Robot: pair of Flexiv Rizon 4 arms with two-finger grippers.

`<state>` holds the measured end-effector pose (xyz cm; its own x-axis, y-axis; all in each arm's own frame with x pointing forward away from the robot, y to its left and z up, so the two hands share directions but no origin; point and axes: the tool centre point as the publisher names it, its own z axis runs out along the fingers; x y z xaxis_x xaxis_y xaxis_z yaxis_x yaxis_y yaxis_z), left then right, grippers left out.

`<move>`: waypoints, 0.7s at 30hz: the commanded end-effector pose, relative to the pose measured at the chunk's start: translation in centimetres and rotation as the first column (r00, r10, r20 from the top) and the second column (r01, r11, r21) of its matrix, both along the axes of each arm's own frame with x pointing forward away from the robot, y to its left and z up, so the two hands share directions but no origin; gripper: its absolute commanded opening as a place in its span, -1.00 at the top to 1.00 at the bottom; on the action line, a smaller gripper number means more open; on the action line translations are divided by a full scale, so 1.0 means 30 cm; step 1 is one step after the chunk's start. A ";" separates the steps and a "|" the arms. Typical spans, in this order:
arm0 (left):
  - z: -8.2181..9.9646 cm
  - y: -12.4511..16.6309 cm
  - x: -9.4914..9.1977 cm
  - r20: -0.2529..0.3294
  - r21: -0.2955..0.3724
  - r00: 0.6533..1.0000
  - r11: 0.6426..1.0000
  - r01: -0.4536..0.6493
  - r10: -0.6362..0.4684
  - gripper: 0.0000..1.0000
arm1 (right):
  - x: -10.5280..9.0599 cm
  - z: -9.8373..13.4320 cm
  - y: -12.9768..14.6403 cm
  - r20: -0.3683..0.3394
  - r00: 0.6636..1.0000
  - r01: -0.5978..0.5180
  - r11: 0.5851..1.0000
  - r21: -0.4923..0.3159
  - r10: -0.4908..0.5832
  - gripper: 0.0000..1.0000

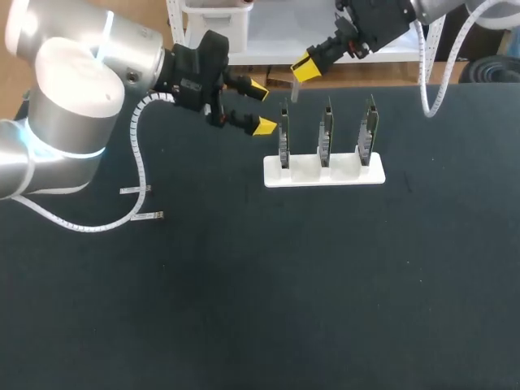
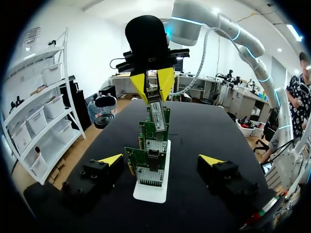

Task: Pick up the optical module with the left hand, and insert it into the network port with the right hand.

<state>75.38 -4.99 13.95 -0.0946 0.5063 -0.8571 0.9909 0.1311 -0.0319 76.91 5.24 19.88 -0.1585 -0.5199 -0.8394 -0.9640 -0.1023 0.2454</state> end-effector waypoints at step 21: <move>0.000 -0.010 0.018 0.002 0.000 1.000 1.000 0.009 -0.009 -1.00 | -0.005 -0.012 -0.006 0.022 1.000 -0.002 0.999 -0.053 0.003 1.00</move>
<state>75.74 -5.27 13.97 -0.0880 0.5055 -0.8583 0.9918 0.1249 -0.0281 76.99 4.67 19.40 -0.1420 -0.5554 -0.8193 -0.9667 -0.1002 0.2354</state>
